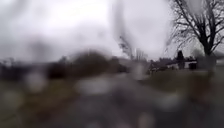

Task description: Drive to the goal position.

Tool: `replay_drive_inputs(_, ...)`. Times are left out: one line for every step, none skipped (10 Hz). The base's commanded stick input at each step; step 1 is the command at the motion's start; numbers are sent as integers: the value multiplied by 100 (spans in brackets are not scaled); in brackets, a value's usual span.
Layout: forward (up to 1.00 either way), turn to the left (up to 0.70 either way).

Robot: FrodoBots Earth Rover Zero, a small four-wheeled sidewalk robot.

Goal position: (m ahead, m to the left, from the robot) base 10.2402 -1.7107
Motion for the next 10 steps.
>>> replay_drive_inputs(85, 0)
replay_drive_inputs(85, 0)
replay_drive_inputs(85, 0)
replay_drive_inputs(85, 15)
replay_drive_inputs(85, 32)
replay_drive_inputs(85, 19)
replay_drive_inputs(85, 5)
replay_drive_inputs(85, 0)
replay_drive_inputs(85, 0)
replay_drive_inputs(85, 0)
